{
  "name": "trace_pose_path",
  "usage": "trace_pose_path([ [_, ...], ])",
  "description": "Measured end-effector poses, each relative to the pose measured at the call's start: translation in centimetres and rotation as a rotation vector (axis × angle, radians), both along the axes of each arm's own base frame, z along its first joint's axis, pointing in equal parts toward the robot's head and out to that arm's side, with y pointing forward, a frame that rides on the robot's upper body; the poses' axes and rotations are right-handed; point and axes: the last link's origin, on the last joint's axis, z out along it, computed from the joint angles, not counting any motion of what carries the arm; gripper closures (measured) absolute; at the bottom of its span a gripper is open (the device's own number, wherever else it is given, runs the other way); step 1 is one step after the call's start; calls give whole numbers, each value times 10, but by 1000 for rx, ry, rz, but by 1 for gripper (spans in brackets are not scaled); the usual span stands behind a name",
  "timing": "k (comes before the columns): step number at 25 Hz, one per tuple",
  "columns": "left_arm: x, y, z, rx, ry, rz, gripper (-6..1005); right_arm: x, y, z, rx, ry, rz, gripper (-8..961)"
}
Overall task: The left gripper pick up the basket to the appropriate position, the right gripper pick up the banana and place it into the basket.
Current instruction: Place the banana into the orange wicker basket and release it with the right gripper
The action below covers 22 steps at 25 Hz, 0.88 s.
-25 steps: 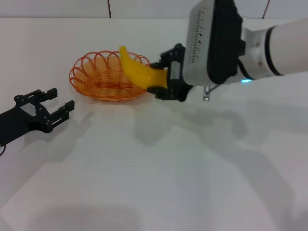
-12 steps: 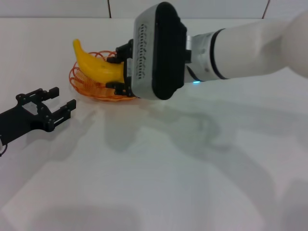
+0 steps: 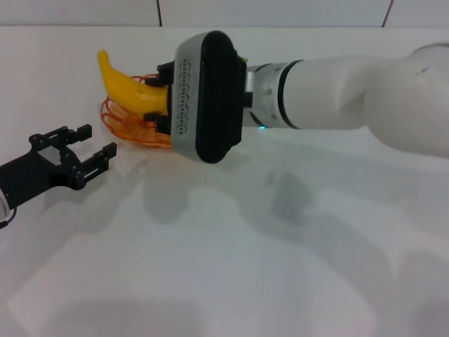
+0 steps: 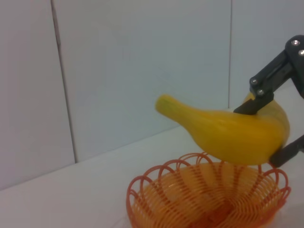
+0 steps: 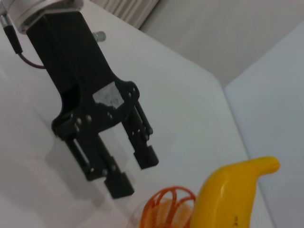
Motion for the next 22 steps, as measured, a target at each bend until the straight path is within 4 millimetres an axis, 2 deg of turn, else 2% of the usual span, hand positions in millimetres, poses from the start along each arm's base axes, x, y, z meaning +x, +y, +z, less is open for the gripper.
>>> trace_pose_path([
  [5, 0, 0, 0, 1, 0, 1, 422, 0, -3, -5, 25, 18, 28, 446],
  [12, 0, 1, 0, 1, 1, 0, 422, 9, -6, -16, 41, 10, 41, 430],
  [22, 0, 0, 0, 1, 1, 0, 422, 6, -4, -15, 47, 39, 18, 406],
])
